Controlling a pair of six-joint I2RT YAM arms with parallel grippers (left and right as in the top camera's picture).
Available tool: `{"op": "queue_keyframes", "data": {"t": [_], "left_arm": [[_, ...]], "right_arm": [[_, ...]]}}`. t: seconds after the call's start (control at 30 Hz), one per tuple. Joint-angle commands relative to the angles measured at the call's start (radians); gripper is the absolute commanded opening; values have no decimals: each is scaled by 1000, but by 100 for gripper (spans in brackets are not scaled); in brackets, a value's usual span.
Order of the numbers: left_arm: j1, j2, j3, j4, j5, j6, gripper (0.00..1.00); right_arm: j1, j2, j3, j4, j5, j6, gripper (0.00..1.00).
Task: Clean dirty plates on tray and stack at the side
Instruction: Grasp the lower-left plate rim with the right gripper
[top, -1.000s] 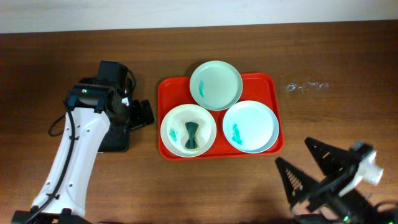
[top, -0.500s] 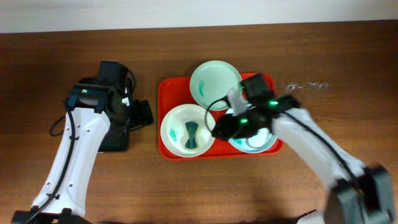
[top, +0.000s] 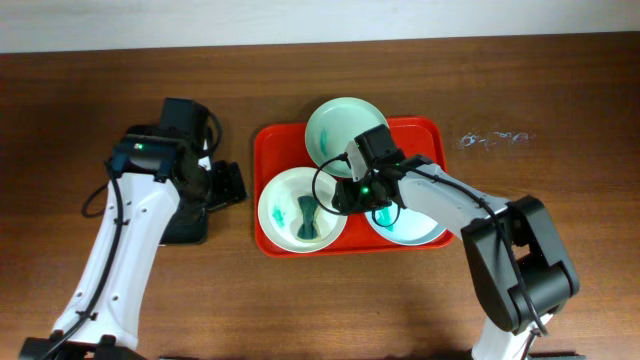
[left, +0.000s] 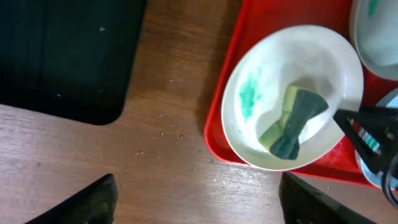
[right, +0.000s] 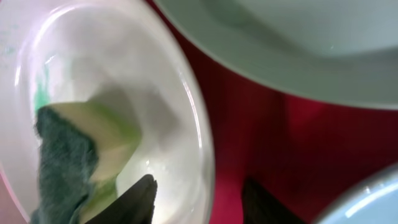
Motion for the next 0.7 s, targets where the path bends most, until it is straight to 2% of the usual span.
{"op": "queue_keyframes", "data": {"t": [0.0,0.03,0.1,0.17,0.27,0.4,0.47,0.57,0.67], "left_arm": [[-80,5,-1,7,14,20,73],[-103,5,-2,16,14,26,67],[-157,5,-18,51,14,26,47],[-184,5,-50,101,34,26,34],[-189,8,-107,170,102,26,27],[-189,10,-240,360,182,21,31],[-189,10,-301,439,192,-46,31],[-190,10,-389,563,243,-69,40],[-232,10,-438,680,243,-68,40]], "right_arm": [[-2,49,0,6,50,-7,35],[-2,53,0,6,50,-6,29],[-2,53,1,3,15,-7,17],[-2,53,6,1,-26,-7,6],[-2,53,12,-2,-56,-7,4],[-2,53,12,-26,-59,-7,4],[-2,53,12,-35,-60,-7,4],[-2,53,12,-48,-80,-7,4],[-2,53,12,-48,-82,-6,4]]}}
